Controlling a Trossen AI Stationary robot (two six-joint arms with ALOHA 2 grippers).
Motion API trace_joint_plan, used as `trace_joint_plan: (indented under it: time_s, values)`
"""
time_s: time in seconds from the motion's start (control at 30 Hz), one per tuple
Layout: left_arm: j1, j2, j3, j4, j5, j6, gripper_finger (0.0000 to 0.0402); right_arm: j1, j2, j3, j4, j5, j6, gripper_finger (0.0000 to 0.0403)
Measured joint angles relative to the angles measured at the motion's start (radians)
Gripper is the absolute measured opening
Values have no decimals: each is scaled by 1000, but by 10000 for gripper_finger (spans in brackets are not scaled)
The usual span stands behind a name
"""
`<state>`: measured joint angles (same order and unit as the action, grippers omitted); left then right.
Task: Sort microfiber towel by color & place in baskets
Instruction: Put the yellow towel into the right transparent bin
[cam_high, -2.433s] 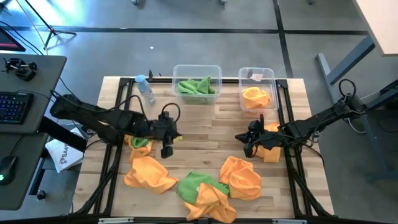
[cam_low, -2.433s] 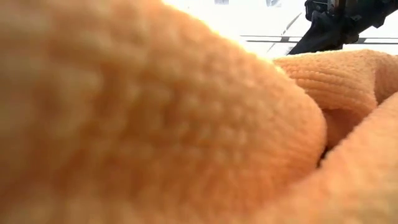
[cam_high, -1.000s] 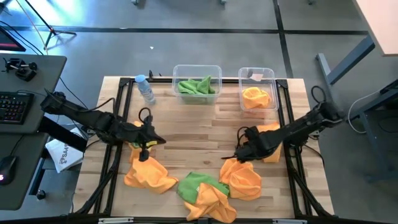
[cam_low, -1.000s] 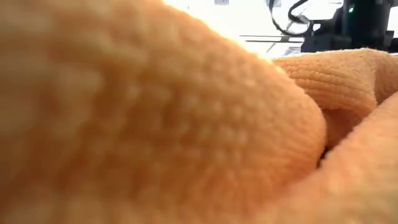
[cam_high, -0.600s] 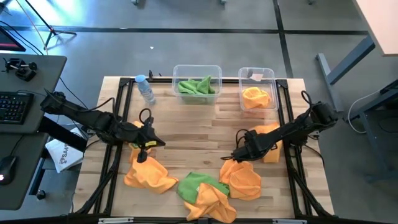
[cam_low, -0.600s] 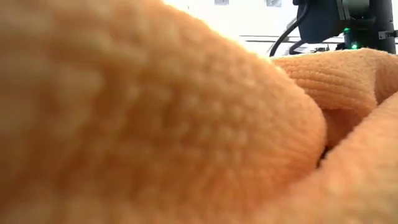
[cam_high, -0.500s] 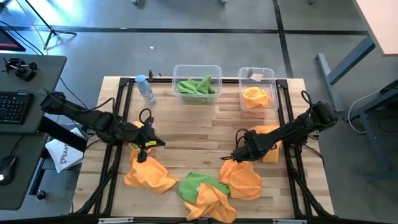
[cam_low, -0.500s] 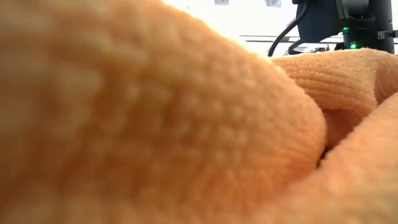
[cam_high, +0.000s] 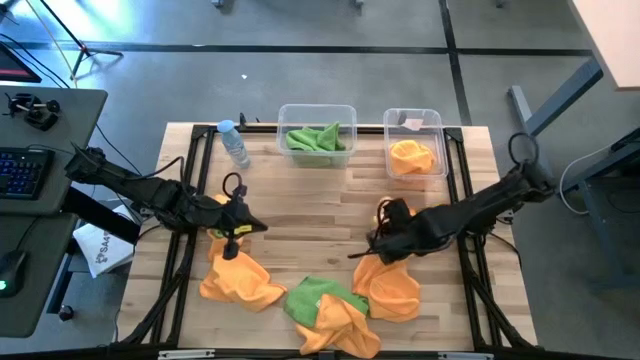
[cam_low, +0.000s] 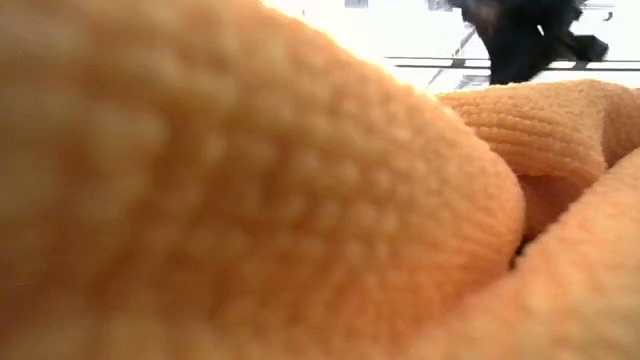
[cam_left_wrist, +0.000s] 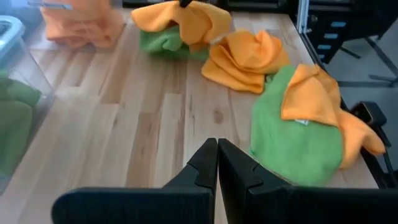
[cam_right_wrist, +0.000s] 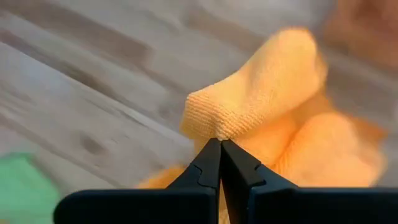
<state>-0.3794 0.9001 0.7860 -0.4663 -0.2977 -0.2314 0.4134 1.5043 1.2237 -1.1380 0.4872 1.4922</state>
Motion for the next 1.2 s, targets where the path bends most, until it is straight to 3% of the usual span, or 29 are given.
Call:
trace_joint_plan:
  time_s: [0.23,0.53,1.0,1.2]
  values:
    - [0,0,0,25,-4,-1,0,0,-58,148,-13,159,-157,0]
    - [0,0,0,32,-32,-46,0,8,-61,296,-78,216,-310,0]
    - [0,0,0,76,-38,-44,0,8,-61,301,-127,287,-315,0]
    - [0,0,0,76,-61,34,0,-1,-65,301,-124,337,-315,0]
